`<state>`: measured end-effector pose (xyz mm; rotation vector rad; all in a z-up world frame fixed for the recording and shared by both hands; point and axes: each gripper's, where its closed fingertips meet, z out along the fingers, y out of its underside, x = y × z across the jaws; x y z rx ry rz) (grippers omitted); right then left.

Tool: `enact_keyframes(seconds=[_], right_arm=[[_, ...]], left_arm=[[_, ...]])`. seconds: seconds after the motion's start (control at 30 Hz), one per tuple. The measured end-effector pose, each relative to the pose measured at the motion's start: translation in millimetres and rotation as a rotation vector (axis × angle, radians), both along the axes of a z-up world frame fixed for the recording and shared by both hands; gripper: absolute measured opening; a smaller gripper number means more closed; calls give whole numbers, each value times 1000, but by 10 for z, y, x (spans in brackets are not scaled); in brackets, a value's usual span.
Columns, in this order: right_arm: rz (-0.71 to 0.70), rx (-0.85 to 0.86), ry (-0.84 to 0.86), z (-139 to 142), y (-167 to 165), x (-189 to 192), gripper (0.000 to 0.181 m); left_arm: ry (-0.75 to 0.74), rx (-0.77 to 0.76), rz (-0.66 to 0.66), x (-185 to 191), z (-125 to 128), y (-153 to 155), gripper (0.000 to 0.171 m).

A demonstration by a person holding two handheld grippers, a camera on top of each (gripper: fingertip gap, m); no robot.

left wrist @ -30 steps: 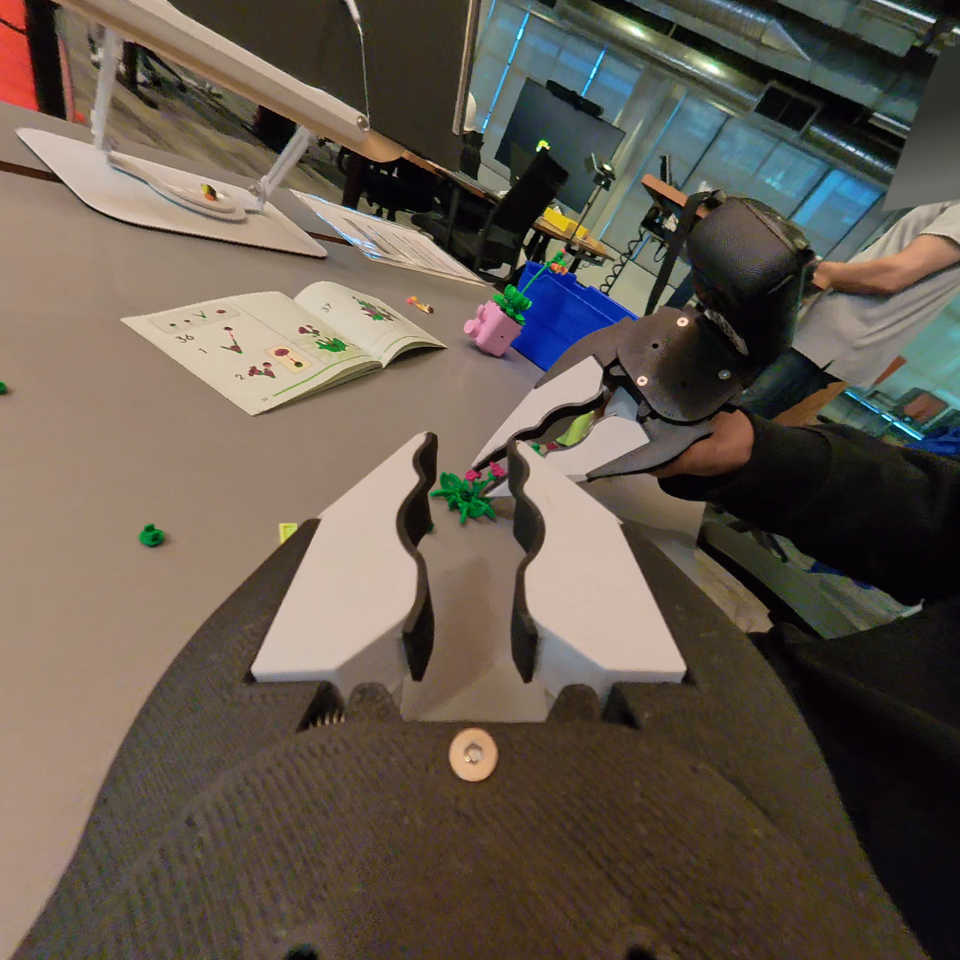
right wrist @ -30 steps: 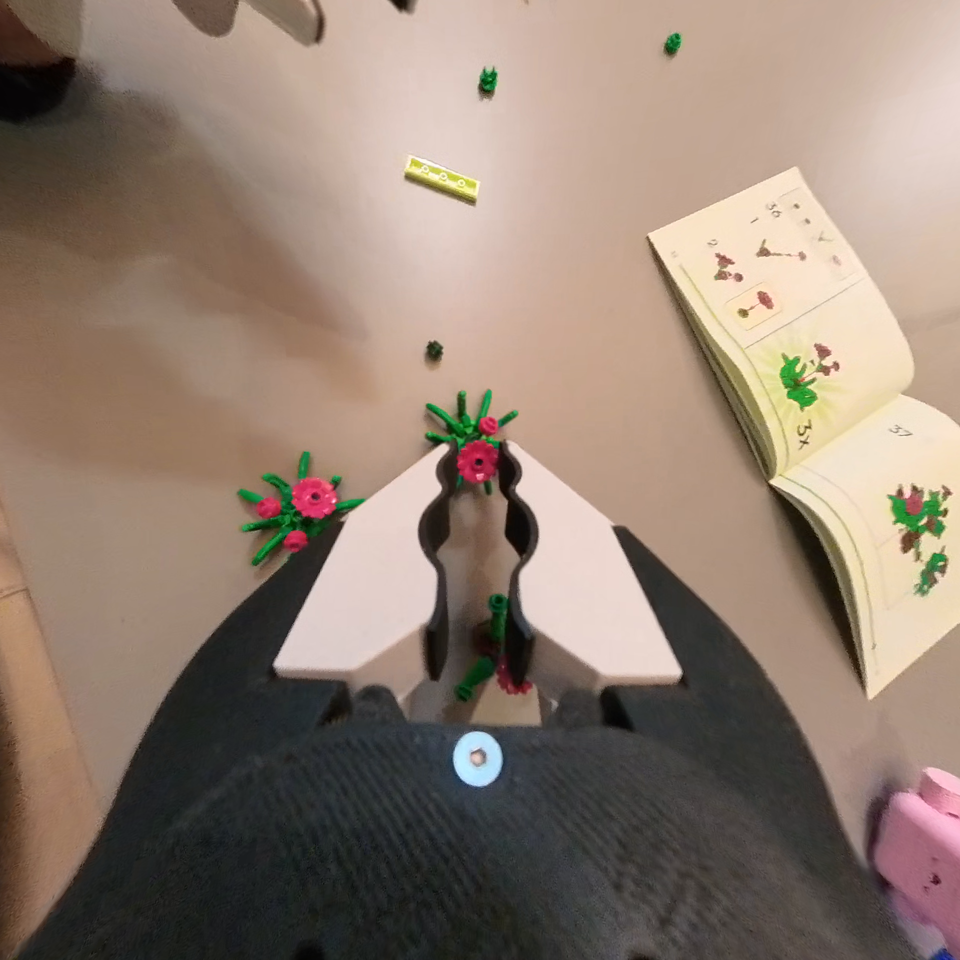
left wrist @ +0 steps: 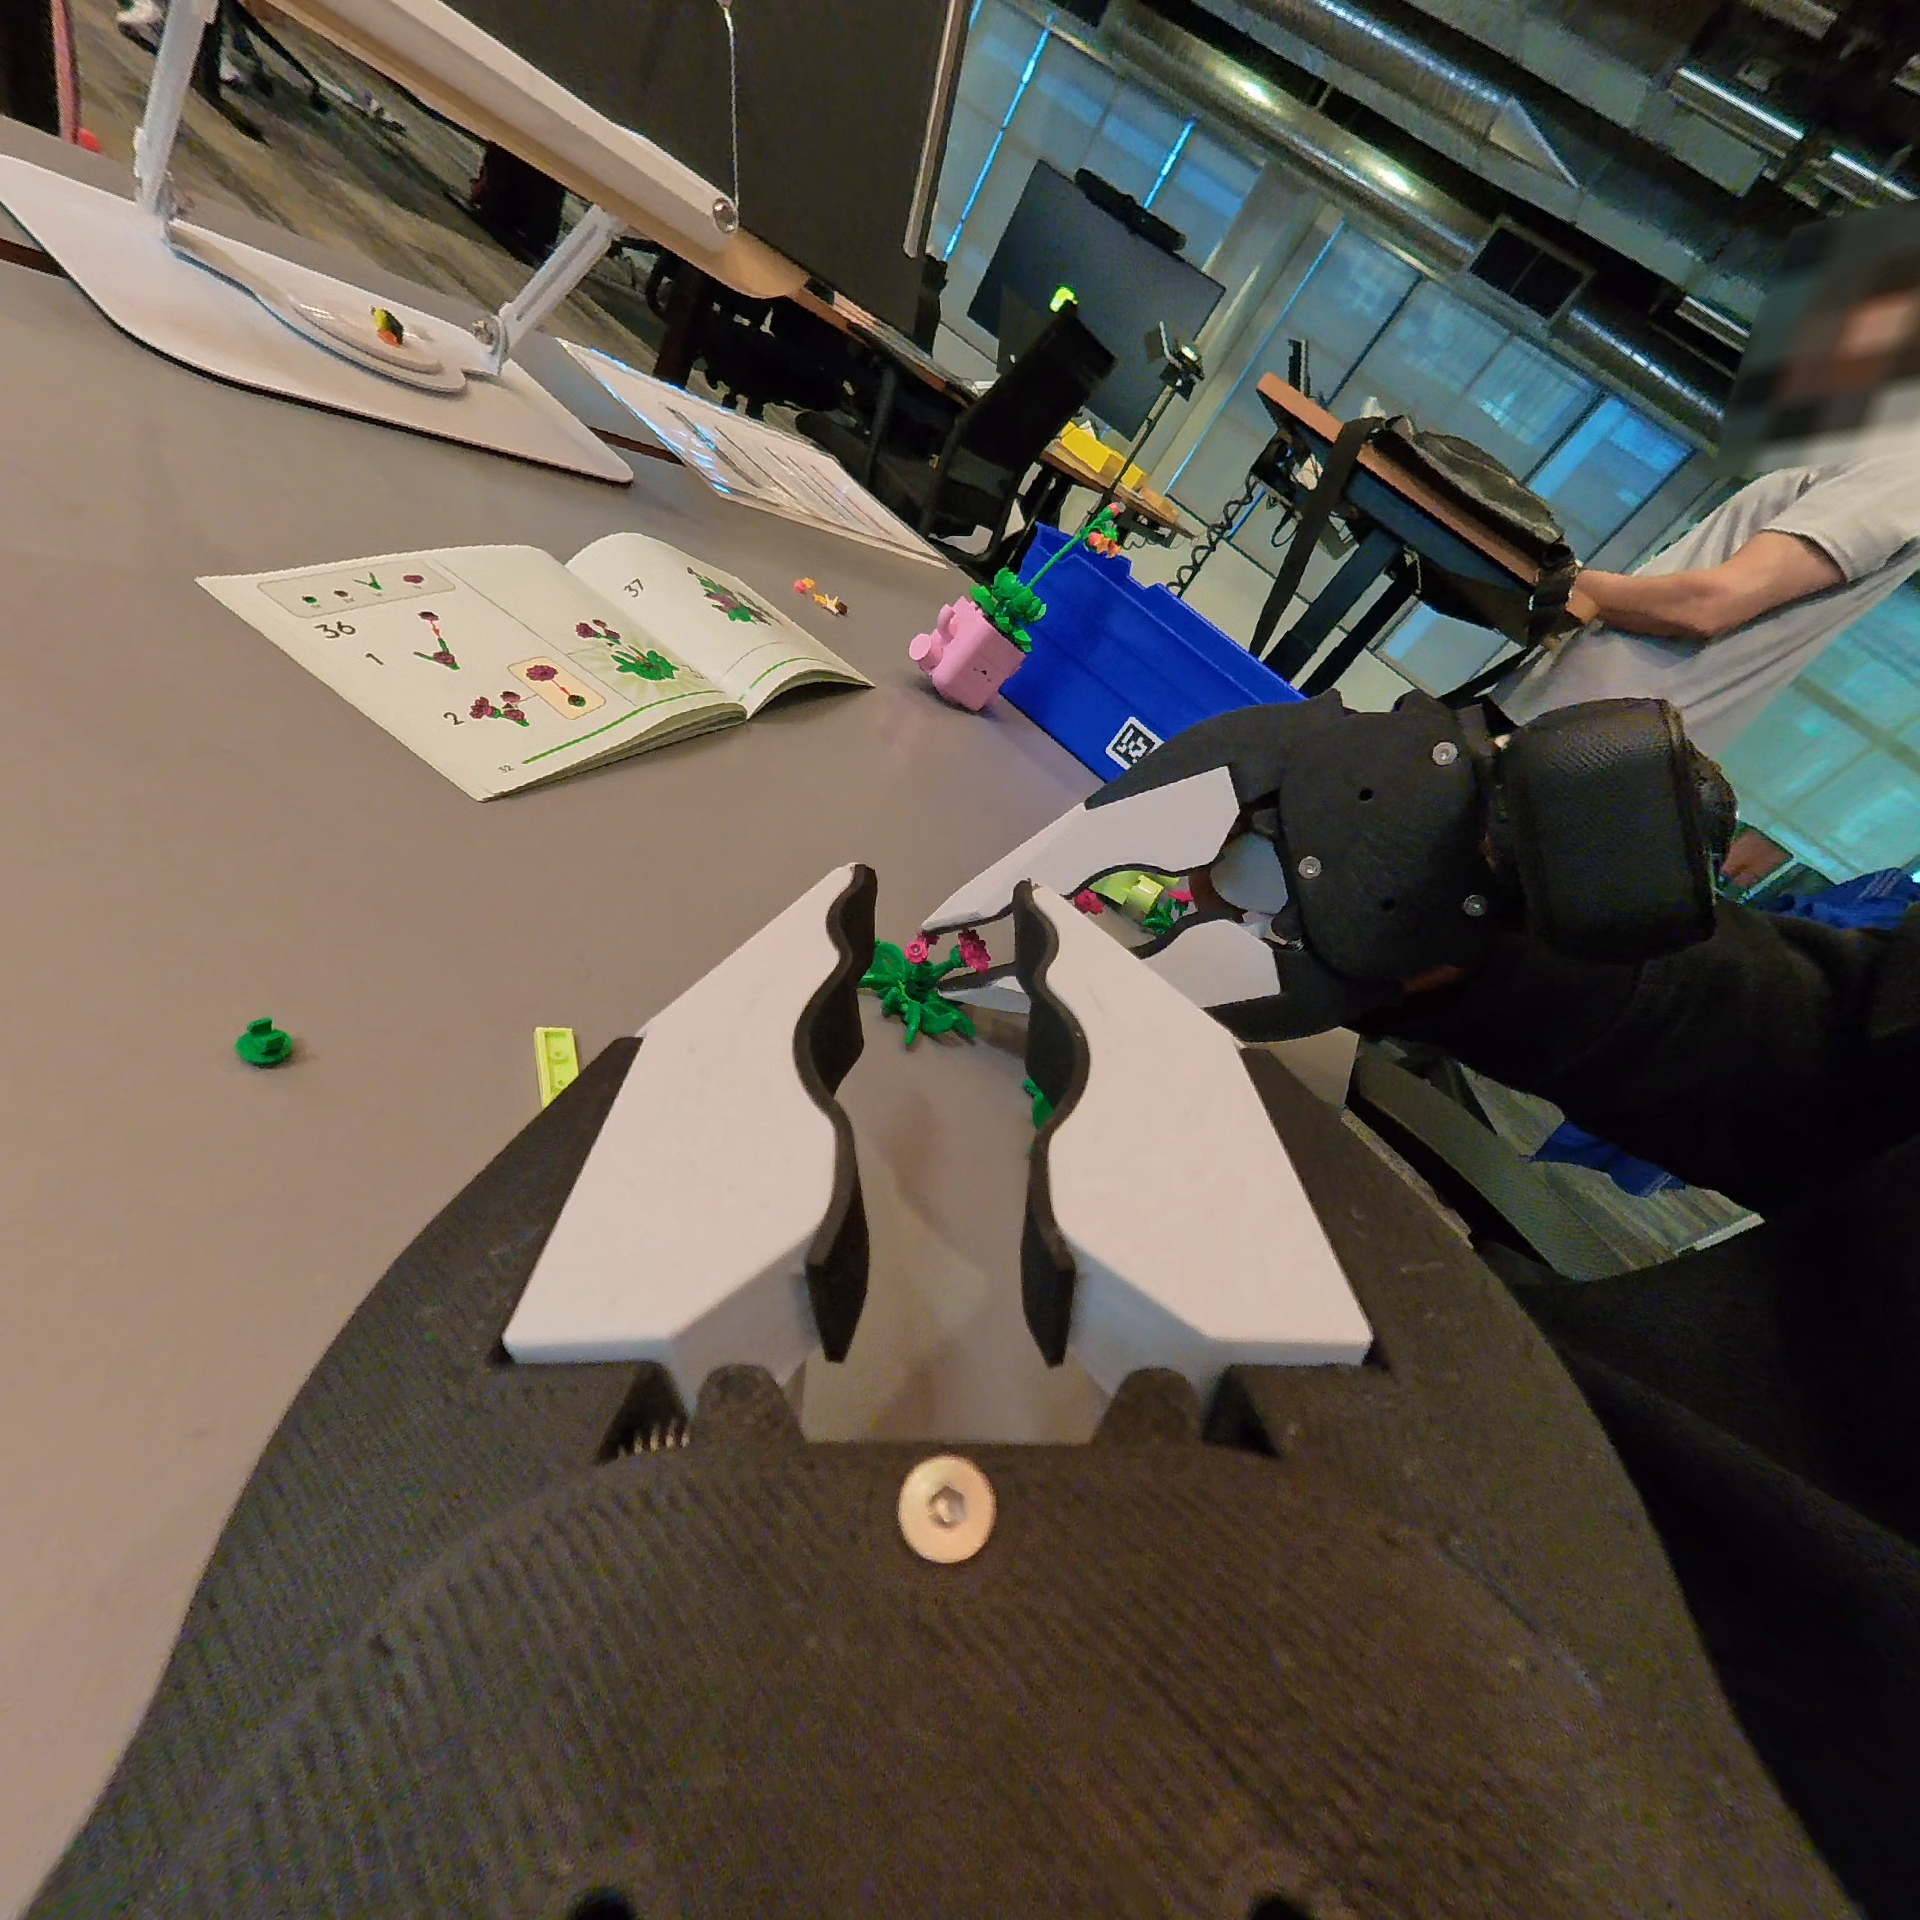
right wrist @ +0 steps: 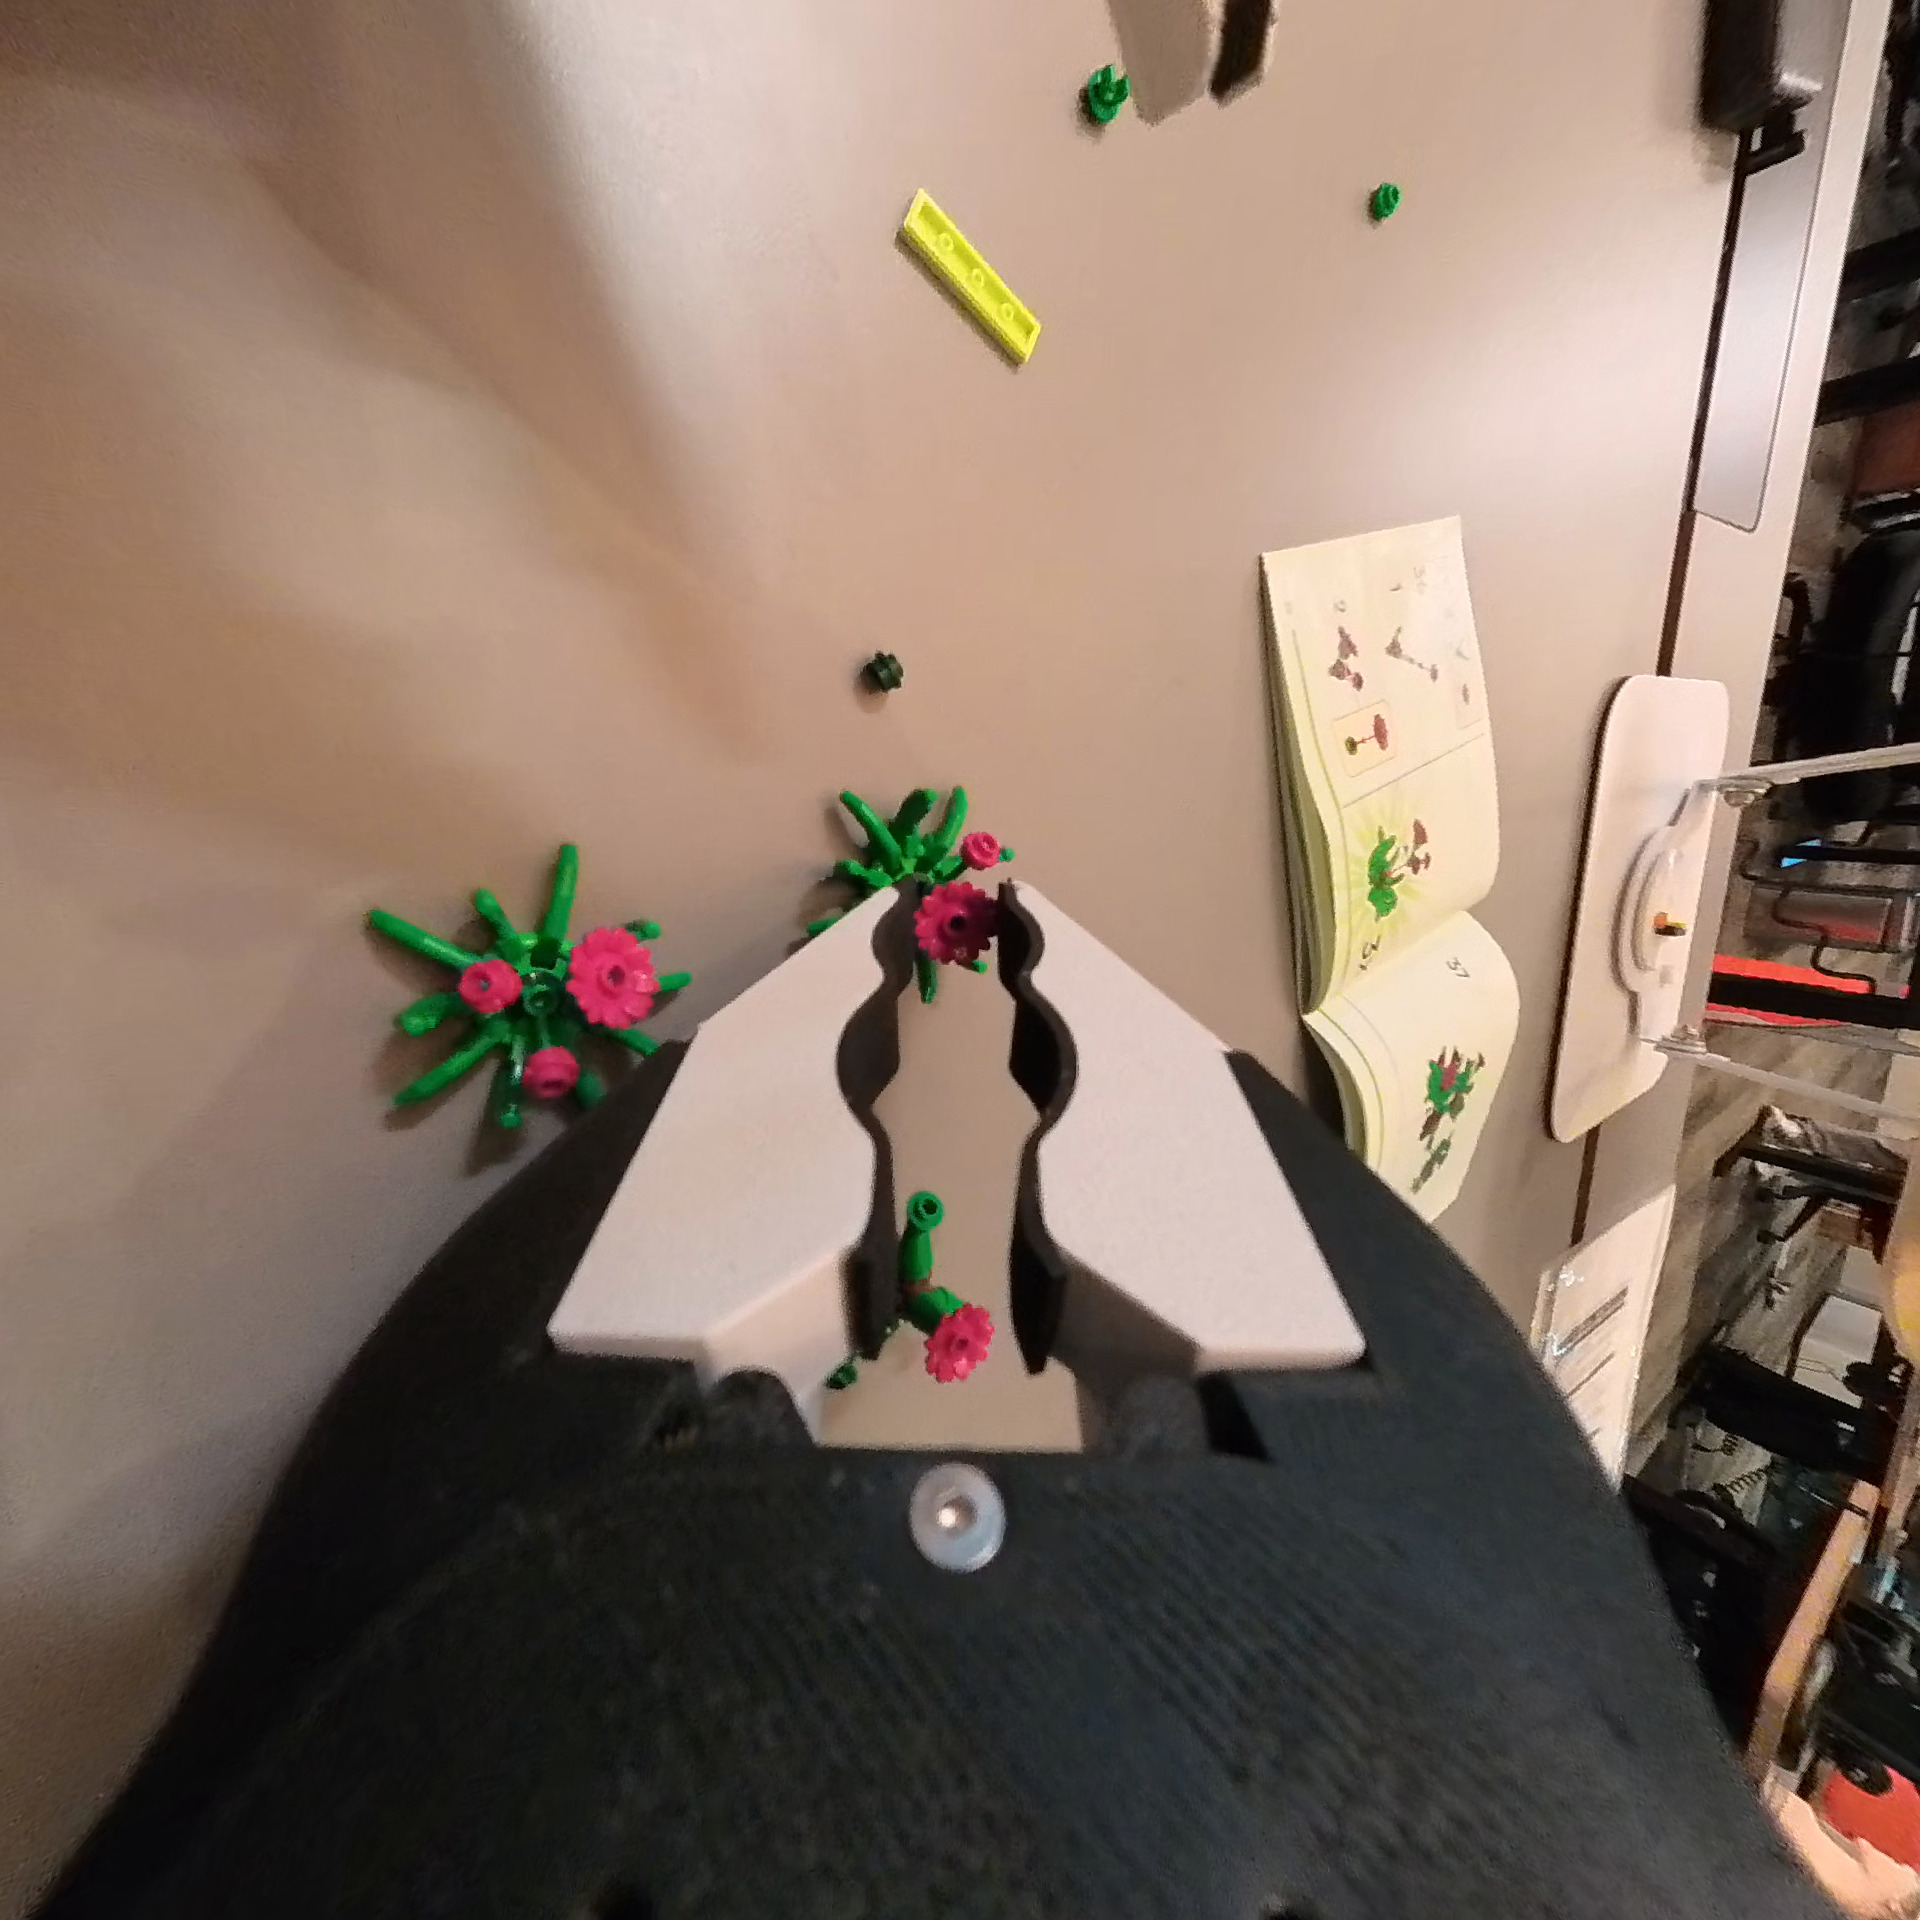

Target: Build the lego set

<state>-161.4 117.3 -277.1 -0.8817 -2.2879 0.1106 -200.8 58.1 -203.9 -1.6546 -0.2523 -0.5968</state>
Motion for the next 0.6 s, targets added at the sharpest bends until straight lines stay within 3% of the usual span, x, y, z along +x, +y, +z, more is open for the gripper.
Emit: enact_keyframes(seconds=[0.6], right_arm=[[6,22,-22,-22,11,38,14]], left_arm=[[-5,-5,-2,2,-13,5,24]])
